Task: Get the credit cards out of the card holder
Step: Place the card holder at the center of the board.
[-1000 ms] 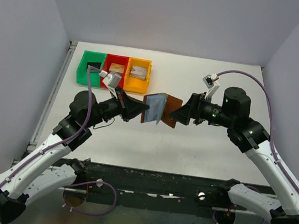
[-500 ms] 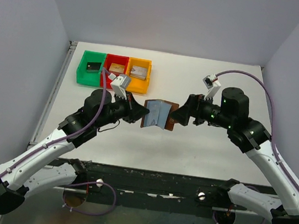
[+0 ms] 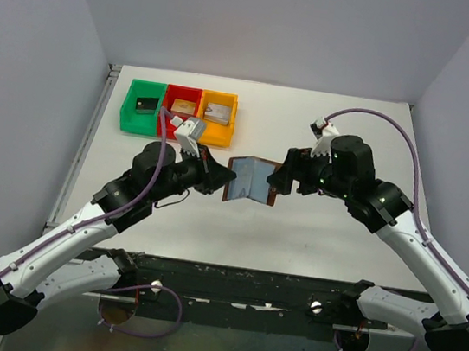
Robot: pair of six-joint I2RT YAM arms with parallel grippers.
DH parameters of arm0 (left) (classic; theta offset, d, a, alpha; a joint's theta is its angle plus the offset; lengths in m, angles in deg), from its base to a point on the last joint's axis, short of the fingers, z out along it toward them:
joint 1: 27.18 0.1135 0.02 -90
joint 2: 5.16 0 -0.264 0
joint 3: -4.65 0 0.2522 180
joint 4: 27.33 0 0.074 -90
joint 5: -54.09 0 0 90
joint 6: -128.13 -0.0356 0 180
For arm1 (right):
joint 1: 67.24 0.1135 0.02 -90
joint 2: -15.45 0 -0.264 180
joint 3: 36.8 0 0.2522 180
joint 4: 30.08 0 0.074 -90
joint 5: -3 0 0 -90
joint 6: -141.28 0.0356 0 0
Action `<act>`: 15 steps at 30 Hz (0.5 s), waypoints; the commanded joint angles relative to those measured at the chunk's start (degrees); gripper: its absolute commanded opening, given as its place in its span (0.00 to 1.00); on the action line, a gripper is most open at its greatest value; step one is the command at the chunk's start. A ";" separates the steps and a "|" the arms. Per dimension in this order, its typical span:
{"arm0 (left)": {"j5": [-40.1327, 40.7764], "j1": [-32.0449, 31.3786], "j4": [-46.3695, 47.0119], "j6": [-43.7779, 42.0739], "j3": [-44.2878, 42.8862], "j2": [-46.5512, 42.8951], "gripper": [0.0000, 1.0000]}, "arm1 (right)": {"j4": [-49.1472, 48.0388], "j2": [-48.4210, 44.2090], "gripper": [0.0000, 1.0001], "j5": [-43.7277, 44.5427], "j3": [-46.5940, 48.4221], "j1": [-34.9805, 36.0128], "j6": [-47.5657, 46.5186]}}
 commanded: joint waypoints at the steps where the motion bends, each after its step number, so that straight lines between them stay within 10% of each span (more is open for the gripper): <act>1: 1.46 -0.45 2.22 1.15 2.14 -1.99 0.00 | 2.36 0.98 0.82 9.13 -2.29 0.35 -3.18; 15: 4.80 -0.28 2.22 2.99 8.82 -2.43 0.00 | 1.75 -4.89 0.56 15.49 -6.34 0.35 -4.33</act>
